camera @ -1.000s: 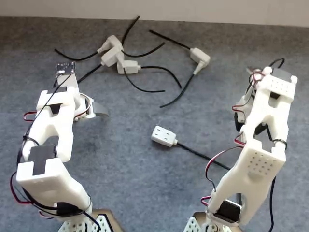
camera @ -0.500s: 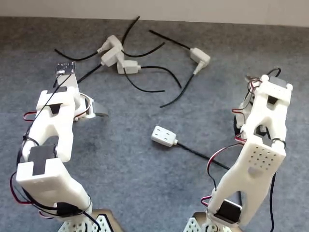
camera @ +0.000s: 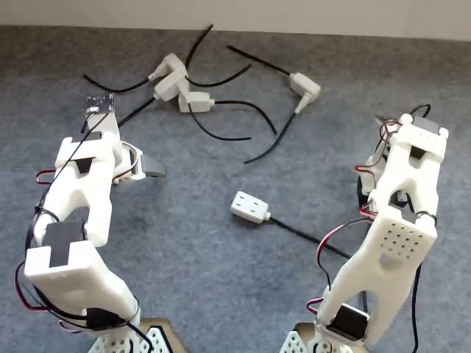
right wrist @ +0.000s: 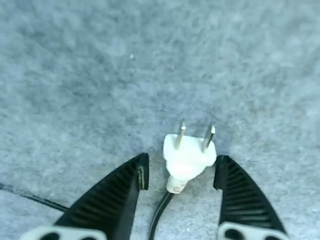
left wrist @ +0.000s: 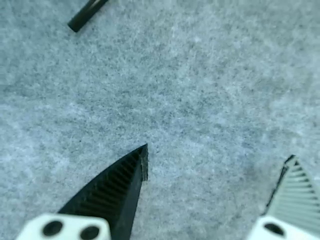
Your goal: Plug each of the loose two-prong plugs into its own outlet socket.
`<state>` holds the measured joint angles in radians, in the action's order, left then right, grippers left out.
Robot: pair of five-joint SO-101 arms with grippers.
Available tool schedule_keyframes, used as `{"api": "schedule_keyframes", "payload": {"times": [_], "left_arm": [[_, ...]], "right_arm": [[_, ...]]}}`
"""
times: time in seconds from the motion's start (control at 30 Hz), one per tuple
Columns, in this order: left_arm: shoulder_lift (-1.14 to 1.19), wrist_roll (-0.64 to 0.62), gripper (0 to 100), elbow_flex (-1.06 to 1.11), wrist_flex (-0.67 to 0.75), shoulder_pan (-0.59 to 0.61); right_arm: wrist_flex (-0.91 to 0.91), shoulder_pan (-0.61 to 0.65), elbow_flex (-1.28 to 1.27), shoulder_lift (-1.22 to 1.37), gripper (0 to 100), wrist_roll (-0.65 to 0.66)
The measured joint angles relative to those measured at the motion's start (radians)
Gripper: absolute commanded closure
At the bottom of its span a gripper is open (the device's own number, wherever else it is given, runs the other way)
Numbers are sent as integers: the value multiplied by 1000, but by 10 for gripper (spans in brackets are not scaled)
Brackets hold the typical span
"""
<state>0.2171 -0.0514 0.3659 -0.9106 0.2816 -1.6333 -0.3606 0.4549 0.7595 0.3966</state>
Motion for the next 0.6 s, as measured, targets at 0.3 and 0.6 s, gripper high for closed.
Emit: {"api": "schedule_keyframes", "payload": {"times": [0.3, 0.6], "left_arm": [[0, 0, 603, 0, 0, 0], [0, 0, 603, 0, 0, 0]], "right_arm": [[-84, 31, 51, -86, 790, 2], [-84, 84, 52, -87, 790, -12]]}}
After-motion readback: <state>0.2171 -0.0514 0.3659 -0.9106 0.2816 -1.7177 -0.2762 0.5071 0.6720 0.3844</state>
